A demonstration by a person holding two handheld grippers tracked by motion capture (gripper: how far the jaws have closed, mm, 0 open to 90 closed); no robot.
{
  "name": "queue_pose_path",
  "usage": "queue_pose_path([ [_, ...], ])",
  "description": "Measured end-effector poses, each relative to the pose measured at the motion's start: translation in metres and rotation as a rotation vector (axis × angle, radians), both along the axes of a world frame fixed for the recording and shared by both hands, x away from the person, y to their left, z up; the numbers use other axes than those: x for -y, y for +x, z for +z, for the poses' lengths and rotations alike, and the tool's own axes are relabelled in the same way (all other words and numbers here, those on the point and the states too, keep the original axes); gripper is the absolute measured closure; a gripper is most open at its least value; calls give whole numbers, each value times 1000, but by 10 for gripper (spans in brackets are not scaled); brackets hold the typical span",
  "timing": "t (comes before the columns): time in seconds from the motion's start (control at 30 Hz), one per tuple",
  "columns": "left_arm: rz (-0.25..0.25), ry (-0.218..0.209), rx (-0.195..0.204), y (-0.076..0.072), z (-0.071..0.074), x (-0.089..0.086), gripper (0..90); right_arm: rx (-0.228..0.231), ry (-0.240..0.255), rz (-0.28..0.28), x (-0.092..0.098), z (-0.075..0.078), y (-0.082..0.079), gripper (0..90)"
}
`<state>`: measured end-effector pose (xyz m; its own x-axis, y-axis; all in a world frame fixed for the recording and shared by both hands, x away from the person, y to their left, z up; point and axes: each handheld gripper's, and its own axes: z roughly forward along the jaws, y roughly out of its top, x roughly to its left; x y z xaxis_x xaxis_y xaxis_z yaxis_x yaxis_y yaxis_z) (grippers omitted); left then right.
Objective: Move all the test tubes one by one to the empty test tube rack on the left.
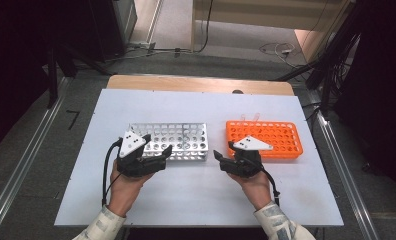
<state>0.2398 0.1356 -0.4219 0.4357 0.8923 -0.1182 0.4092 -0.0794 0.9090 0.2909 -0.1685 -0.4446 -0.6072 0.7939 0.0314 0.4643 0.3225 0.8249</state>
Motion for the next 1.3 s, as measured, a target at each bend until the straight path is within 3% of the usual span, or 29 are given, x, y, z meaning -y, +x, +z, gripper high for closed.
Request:
queue_pose_path([
  [0.23,-38,10,-31,0,-3,8,165,16,-19,-82,15,-2,20,364],
  [0.6,-50,1,-9,-4,-2,11,156,31,-12,-177,37,-1,44,380],
  [1.3,-66,1,-8,-4,-4,13,168,21,-55,-283,31,-19,83,550],
])
